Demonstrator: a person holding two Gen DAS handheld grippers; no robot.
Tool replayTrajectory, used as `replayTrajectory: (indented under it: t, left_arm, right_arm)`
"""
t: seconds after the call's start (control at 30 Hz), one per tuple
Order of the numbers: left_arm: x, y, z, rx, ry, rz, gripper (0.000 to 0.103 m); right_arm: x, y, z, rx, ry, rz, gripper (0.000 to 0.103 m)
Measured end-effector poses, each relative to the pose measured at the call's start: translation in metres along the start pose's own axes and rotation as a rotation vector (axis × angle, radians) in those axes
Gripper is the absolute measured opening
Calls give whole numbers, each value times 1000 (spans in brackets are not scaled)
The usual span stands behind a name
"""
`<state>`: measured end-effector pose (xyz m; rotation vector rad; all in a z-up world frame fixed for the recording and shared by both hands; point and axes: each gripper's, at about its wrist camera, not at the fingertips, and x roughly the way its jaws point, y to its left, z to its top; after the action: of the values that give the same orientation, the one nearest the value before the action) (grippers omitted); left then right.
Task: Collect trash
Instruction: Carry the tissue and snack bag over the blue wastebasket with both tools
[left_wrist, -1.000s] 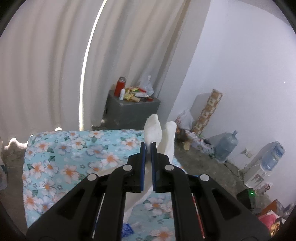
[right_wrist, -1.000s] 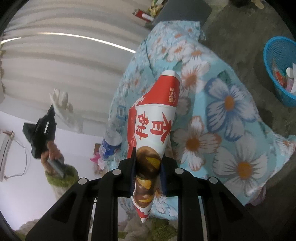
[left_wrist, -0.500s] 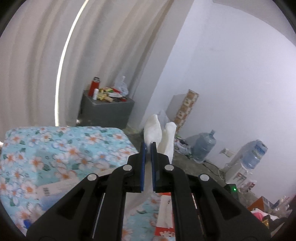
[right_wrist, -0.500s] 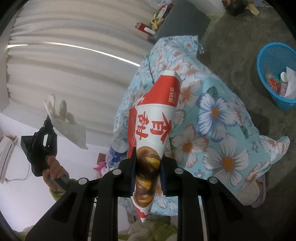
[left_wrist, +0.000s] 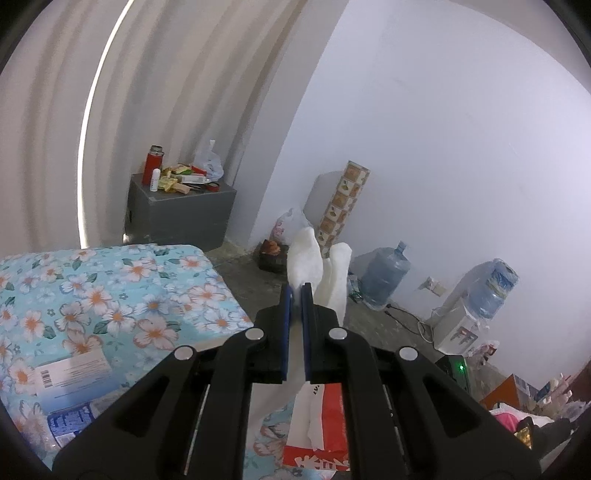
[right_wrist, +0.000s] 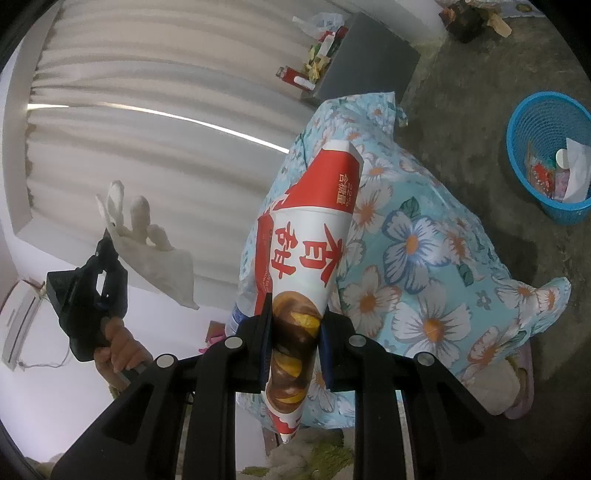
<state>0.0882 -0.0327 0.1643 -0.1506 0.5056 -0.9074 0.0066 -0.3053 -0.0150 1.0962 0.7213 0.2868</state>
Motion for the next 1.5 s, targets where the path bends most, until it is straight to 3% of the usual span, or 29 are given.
replayTrajectory:
  t: [0.63,1.07,1.17,1.33,1.5]
  left_arm:
    - [21,-22,-5,33,40,-21,4]
    - [78,-60,-3,80,98,-102,4]
    - [112,-78,-2,89,139,-137,4]
    - [184,-114,-9,130,233,-180,4]
    - [273,-134,-34,140,369,-190,4]
  right_arm:
    - [-26,-13,3,36,-62,53,21]
    - [-77,-35,12,81,-205,81,21]
    - [-103,-48,21,104,-283,43,21]
    - [-161,-81,36,165,-462,-160,21]
    - [-186,-120,48,251,-542,-296,21]
